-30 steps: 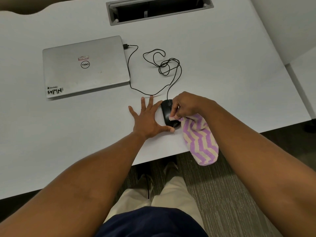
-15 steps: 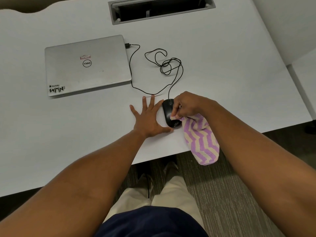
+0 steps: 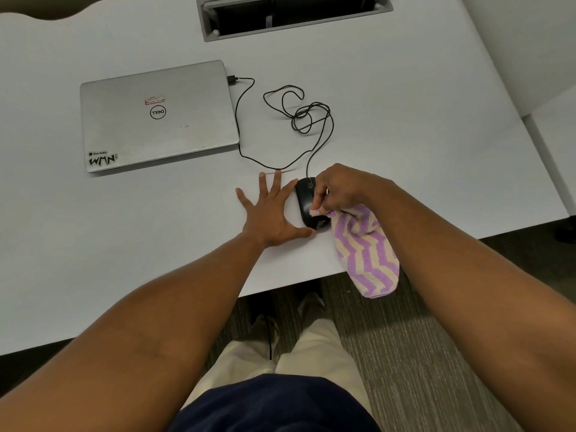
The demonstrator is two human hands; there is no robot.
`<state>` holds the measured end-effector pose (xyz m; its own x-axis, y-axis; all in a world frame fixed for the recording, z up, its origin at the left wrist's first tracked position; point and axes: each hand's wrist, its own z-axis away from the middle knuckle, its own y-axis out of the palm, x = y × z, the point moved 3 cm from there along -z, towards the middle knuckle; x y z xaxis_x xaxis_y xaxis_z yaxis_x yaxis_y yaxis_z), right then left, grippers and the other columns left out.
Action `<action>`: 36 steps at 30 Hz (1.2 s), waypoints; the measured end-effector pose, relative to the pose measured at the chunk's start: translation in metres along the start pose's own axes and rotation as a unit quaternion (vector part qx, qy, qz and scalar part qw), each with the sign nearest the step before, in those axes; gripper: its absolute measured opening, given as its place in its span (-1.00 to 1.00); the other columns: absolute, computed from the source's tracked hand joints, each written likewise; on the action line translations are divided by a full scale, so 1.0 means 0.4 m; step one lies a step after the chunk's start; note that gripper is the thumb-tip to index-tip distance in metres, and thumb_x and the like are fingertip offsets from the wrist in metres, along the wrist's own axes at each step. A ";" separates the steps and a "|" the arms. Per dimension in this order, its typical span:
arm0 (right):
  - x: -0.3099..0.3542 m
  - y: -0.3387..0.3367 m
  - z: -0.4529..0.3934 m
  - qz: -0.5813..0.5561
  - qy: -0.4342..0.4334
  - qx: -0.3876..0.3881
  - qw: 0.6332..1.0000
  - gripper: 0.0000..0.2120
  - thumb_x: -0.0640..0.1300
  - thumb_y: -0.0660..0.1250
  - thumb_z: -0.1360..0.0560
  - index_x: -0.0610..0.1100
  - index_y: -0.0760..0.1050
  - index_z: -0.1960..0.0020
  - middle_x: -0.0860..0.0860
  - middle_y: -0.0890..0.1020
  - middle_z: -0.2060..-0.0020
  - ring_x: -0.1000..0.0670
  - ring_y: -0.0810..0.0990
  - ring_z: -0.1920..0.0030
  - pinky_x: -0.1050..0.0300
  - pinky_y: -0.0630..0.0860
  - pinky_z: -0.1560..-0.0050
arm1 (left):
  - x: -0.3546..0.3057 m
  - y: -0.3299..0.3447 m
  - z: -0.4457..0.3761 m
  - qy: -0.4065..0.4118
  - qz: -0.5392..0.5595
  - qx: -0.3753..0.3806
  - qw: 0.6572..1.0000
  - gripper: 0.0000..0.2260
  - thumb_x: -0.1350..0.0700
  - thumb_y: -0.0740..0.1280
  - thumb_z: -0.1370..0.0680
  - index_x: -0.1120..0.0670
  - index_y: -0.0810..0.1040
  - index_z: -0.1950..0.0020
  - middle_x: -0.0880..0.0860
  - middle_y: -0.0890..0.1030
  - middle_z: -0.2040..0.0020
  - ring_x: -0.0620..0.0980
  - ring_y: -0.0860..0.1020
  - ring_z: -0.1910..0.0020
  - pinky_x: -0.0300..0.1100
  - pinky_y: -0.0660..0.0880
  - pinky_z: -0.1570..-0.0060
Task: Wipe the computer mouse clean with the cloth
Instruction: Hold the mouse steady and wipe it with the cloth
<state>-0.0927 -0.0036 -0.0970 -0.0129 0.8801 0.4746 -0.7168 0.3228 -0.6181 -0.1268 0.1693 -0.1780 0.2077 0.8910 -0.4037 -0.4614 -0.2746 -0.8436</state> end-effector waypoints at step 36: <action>0.020 -0.003 0.037 -0.035 0.045 0.003 0.998 -0.79 -0.15 0.60 -0.19 -0.05 0.57 0.33 0.03 0.65 0.27 0.01 0.62 0.22 0.10 0.58 0.21 | -0.011 -0.010 0.005 -0.006 0.004 0.003 1.000 0.11 -0.60 0.30 -0.22 -0.17 -0.05 -0.63 0.01 -0.17 -0.66 0.11 -0.33 -0.60 0.52 -0.33 -0.35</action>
<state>-0.1020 -0.0020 -0.0831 0.0995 0.8830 0.4588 -0.7180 0.3829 -0.5812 -0.1278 0.1671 -0.1722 0.1942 0.8930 -0.4059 -0.4686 -0.2791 -0.8382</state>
